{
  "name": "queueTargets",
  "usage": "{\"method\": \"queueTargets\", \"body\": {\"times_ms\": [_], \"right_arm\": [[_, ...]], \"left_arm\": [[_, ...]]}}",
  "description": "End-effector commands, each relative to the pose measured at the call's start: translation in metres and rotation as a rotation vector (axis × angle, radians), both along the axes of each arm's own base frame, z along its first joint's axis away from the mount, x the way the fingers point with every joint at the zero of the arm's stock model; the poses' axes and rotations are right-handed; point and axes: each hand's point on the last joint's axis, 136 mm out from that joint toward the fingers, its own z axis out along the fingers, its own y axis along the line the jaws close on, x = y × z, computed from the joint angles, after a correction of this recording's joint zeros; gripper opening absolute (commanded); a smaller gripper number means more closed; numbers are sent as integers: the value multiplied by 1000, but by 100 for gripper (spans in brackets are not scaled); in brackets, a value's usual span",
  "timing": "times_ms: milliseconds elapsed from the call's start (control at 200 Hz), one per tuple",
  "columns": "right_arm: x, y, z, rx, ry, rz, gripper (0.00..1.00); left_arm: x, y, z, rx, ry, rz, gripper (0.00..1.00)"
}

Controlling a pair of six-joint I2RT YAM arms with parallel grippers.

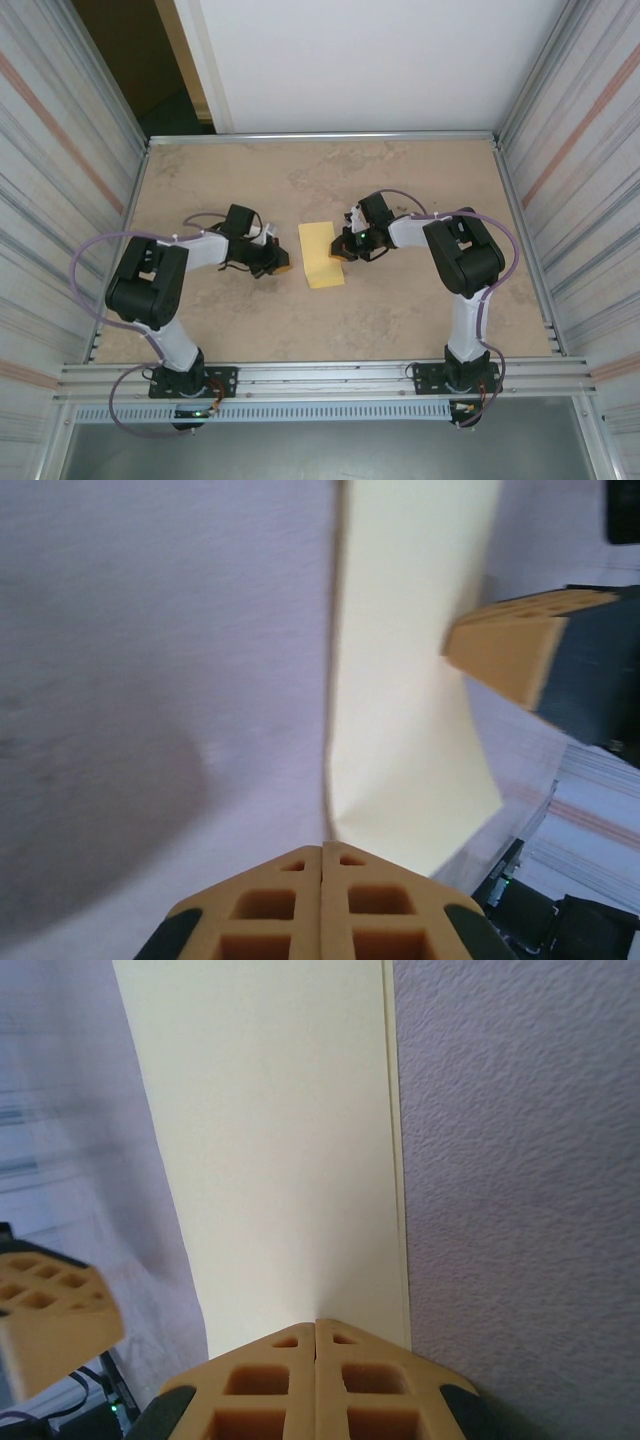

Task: Fold a paper plane with a square sheet of paper (pick it up from the middle)
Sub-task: First fold the square sheet of paper in half at the center of the table.

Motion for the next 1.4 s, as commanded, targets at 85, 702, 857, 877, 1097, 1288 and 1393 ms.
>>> {"method": "queueTargets", "body": {"times_ms": [85,702,857,877,1097,1288,1393], "right_arm": [[-103,-109,-118,-560,388,-91,4],[-105,-106,-115,-560,380,-72,4],[-106,-109,-118,-572,387,-68,4],[-107,-109,-119,-573,390,-67,4],[-106,-114,-123,-582,391,-73,3],[-104,-112,-121,-566,374,-79,3],[-100,-106,-117,-540,355,-83,3]], "left_arm": [[4,-43,27,-57,-62,-97,7],[-20,-65,-41,65,35,-182,7],[-45,-47,-52,86,48,-194,7],[-48,-45,-53,90,48,-195,7],[-82,-17,-61,157,73,-201,7],[-78,-10,-36,183,-1,-189,7],[-61,-15,-11,151,-82,-159,7]]}}
